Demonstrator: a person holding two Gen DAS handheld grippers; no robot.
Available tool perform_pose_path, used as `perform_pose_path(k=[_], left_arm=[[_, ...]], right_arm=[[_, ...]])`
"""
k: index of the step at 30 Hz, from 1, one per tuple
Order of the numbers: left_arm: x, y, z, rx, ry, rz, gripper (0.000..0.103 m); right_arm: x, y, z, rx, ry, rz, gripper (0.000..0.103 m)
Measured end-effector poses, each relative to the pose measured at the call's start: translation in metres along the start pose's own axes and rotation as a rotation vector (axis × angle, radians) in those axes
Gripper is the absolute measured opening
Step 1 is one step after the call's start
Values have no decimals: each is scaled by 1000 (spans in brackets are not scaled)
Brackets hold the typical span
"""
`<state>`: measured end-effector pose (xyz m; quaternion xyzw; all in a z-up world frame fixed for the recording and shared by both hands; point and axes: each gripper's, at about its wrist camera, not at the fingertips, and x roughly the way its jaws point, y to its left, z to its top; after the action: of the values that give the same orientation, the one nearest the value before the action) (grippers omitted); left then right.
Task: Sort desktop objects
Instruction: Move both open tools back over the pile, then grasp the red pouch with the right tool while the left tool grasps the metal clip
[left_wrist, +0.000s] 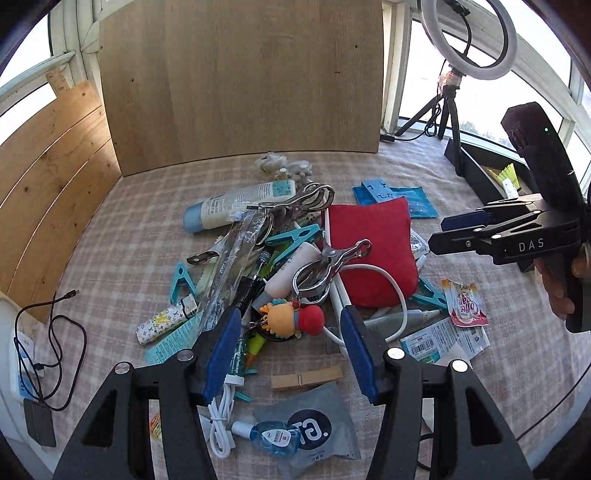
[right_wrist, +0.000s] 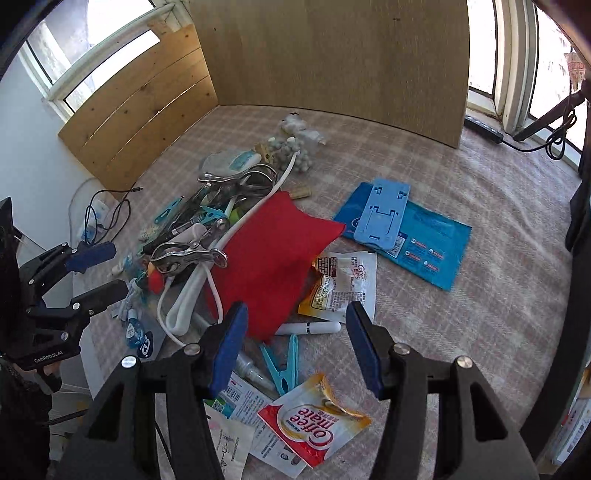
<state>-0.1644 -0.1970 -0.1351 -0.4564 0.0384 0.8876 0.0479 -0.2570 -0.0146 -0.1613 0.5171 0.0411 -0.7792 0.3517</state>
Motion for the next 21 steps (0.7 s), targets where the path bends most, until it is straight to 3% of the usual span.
perform_pose_path(k=[9,12,15,17,18,19,21], left_arm=[[36,-9,16,47,48,-39,51],[47,-10,18,44,65,-53,41],[49,-14,19,58,51,-61,39],[51,-17,19,63,59,-82,26],[53,-18,19,66,65,-89,25],[54,-20,18,74,64,-85,25],[56,-24,15,85,62,-83,24]], right_arm=[[20,-7,17,46,7,61,55],[30,-2,21,20,21,73,55],[39,6,24,2,31,95,54],[42,10,24,-6,21,96,54],[43,11,24,-6,15,94,53],[43,12,23,-7,8,92,43],[40,9,22,10,-6,114,35]])
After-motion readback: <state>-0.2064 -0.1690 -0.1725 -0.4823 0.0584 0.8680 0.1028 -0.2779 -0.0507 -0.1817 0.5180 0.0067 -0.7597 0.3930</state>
